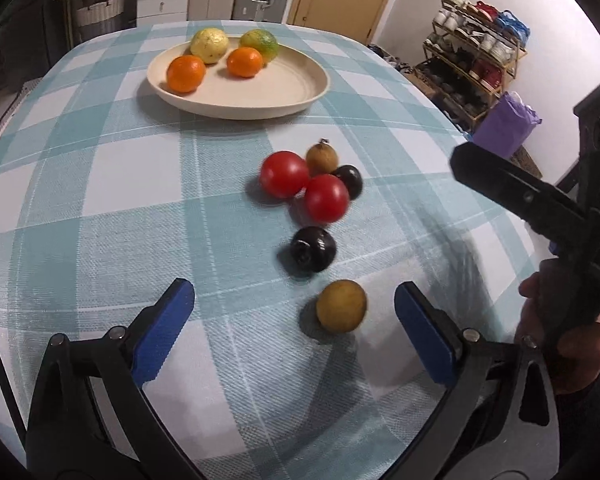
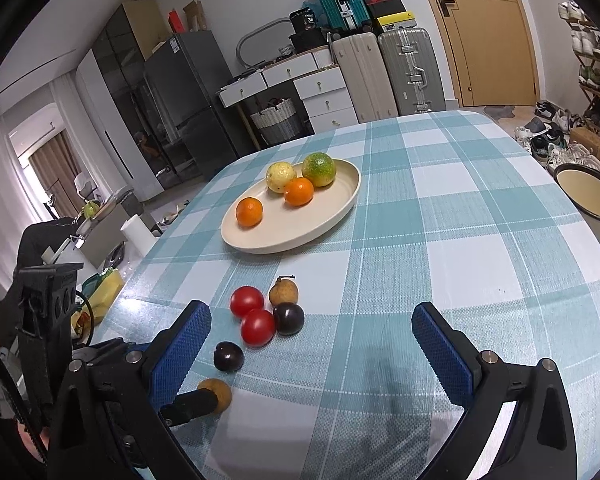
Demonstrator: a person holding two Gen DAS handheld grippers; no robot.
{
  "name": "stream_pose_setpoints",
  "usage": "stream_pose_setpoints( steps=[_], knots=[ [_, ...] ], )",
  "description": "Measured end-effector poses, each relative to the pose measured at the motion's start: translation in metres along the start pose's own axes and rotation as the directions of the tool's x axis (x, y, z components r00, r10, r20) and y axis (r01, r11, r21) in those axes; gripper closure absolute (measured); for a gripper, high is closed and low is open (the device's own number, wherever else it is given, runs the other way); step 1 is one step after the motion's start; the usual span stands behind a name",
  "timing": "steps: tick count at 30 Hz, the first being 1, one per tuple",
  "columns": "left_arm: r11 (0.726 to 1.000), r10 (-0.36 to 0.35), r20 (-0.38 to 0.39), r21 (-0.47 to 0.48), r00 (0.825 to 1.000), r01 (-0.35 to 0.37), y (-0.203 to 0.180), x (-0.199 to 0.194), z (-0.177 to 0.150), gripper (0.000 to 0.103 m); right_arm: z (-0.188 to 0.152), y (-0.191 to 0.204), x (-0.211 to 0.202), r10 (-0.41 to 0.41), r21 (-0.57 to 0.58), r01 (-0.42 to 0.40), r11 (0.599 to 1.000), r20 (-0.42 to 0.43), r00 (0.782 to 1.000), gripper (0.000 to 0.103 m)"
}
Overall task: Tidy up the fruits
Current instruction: 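Open both grippers and withdraw them toward the remaining small fruits, then grasp the round brown fruit with the left gripper, then grasp the small brown pear with the right gripper while the left gripper holds its fruit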
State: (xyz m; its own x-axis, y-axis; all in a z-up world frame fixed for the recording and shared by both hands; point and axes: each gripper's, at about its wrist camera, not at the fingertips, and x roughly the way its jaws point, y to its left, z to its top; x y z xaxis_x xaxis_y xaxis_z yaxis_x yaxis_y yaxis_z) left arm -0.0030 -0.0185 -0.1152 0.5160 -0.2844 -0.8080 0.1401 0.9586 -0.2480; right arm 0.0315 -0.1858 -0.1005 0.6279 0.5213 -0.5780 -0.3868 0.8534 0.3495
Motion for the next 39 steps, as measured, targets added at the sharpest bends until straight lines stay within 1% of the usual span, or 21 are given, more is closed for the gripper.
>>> stream_pose_setpoints(
  steps=[1, 4, 6, 10, 11, 12, 13, 14, 15, 16, 19, 23, 36, 39],
  knots=[
    [1.000, -0.002, -0.002, 0.007, 1.000, 0.002, -0.002, 0.000, -0.001, 0.006, -0.001, 0.001, 0.000, 0.002, -0.002, -0.002, 1.000, -0.003, 1.000, 0.000],
    [0.999, -0.015, -0.005, 0.032, 1.000, 0.015, -0.006, 0.001, -0.003, 0.016, -0.003, 0.002, -0.001, 0.003, -0.007, -0.003, 1.000, -0.006, 1.000, 0.000],
    [0.998, -0.032, 0.001, 0.052, 1.000, 0.032, -0.010, 0.000, -0.004, 0.029, -0.004, 0.003, -0.001, 0.007, -0.010, -0.007, 1.000, -0.007, 1.000, 0.000],
    [0.994, -0.074, 0.013, 0.080, 0.997, 0.073, -0.014, -0.004, -0.006, 0.037, -0.005, 0.004, -0.001, 0.005, -0.015, -0.005, 1.000, -0.012, 1.000, 0.000],
    [0.993, -0.084, 0.011, 0.083, 0.996, 0.083, -0.015, -0.004, -0.006, 0.043, -0.005, 0.004, -0.001, 0.005, -0.015, -0.005, 1.000, -0.014, 1.000, 0.000],
    [0.992, -0.092, 0.008, 0.083, 0.996, 0.091, -0.015, -0.004, -0.006, 0.051, -0.005, 0.004, -0.001, 0.005, -0.015, -0.005, 1.000, -0.015, 1.000, 0.000],
    [0.992, -0.100, 0.003, 0.084, 0.995, 0.099, -0.016, -0.004, -0.006, 0.054, -0.006, 0.003, -0.002, 0.005, -0.015, -0.005, 1.000, -0.015, 1.000, 0.000],
    [0.991, -0.107, -0.002, 0.086, 0.994, 0.107, -0.016, -0.004, -0.006, 0.061, -0.006, 0.003, -0.002, 0.005, -0.014, -0.005, 1.000, -0.015, 1.000, 0.000],
    [0.989, -0.113, -0.007, 0.091, 0.994, 0.114, -0.016, -0.004, -0.007, 0.074, -0.006, 0.004, -0.002, 0.006, -0.013, -0.006, 1.000, -0.015, 1.000, 0.000],
    [0.988, -0.115, -0.017, 0.101, 0.993, 0.116, -0.017, -0.003, -0.008, 0.079, -0.006, 0.004, -0.001, 0.007, -0.012, -0.008, 1.000, -0.016, 1.000, 0.000],
    [0.984, -0.142, -0.022, 0.102, 0.990, 0.143, -0.017, -0.003, -0.009, 0.080, -0.006, 0.004, -0.001, 0.007, -0.014, -0.007, 1.000, -0.016, 1.000, 0.000],
    [0.982, -0.160, -0.021, 0.098, 0.987, 0.161, -0.015, -0.005, -0.011, 0.080, -0.007, 0.003, -0.002, 0.015, -0.003, -0.015, 1.000, -0.014, 1.000, 0.000],
    [0.980, -0.182, -0.013, 0.077, 0.983, 0.183, -0.007, -0.012, -0.012, 0.080, -0.010, 0.006, -0.002, 0.024, -0.004, -0.024, 1.000, -0.020, 1.000, 0.000],
    [0.979, -0.187, -0.006, 0.077, 0.982, 0.187, -0.005, -0.015, -0.010, 0.080, -0.009, 0.005, 0.000, 0.044, 0.000, -0.044, 0.999, -0.020, 0.999, 0.000]
  ],
)
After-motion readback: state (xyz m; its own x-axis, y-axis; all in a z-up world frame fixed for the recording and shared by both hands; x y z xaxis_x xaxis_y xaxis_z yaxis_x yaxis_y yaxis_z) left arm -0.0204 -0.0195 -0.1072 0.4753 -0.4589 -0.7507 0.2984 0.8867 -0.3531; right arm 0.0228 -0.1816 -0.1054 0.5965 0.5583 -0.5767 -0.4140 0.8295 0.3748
